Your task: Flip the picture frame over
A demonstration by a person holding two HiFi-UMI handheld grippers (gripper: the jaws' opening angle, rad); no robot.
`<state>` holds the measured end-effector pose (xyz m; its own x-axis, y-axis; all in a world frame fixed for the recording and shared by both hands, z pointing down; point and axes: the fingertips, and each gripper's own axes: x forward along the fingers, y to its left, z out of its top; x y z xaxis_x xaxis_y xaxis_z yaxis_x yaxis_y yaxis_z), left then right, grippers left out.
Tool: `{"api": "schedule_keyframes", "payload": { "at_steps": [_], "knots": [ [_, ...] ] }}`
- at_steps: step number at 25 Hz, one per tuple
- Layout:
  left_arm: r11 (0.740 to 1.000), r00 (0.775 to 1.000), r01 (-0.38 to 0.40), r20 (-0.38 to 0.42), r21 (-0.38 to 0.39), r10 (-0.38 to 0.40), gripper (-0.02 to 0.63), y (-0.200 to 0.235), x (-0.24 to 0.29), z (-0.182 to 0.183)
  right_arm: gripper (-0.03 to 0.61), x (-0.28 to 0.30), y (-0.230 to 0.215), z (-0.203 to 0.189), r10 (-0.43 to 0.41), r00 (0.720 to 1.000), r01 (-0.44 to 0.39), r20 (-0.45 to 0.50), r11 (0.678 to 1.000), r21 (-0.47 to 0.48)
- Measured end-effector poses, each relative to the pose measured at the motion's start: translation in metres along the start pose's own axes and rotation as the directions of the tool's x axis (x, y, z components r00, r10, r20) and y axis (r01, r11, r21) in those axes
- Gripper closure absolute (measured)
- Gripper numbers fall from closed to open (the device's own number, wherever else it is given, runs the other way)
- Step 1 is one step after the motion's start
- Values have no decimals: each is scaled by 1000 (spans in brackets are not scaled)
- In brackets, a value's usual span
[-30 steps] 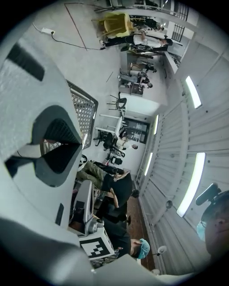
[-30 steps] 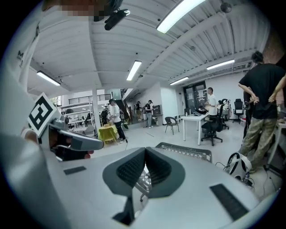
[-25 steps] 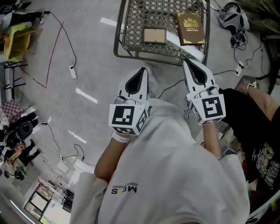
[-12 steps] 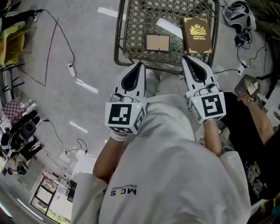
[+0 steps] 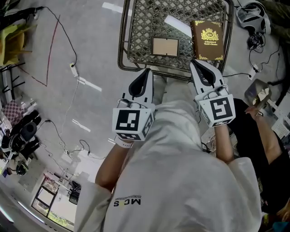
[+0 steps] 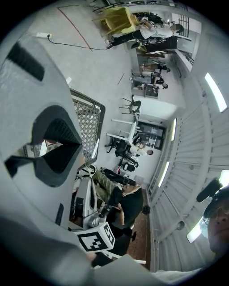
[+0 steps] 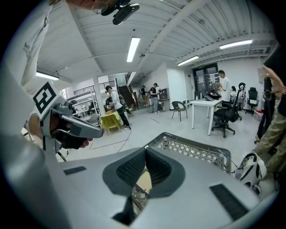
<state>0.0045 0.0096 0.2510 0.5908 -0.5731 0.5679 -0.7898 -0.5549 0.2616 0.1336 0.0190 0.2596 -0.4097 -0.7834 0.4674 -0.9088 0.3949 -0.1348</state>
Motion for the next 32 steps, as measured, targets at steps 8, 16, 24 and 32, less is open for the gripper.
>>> {"api": "schedule_keyframes", "payload": {
  "at_steps": [8, 16, 24, 32],
  "knots": [
    [999, 999, -6, -35, -34, 5, 594, 15, 21, -29, 560, 37, 1, -19, 26, 999, -27, -26, 999, -26],
    [996, 998, -45, -52, -79, 41, 594, 37, 34, -54, 560, 80, 9, -57, 84, 992, -88, -94, 995, -37],
    [992, 996, -65, -72, -107, 58, 594, 56, 52, -76, 558, 107, 24, -90, 148, 973, -173, -177, 976, -134],
    [986, 992, -74, -112, -149, 58, 594, 66, 69, -107, 558, 129, 31, -137, 177, 946, -224, -272, 963, -152]
  ]
}}
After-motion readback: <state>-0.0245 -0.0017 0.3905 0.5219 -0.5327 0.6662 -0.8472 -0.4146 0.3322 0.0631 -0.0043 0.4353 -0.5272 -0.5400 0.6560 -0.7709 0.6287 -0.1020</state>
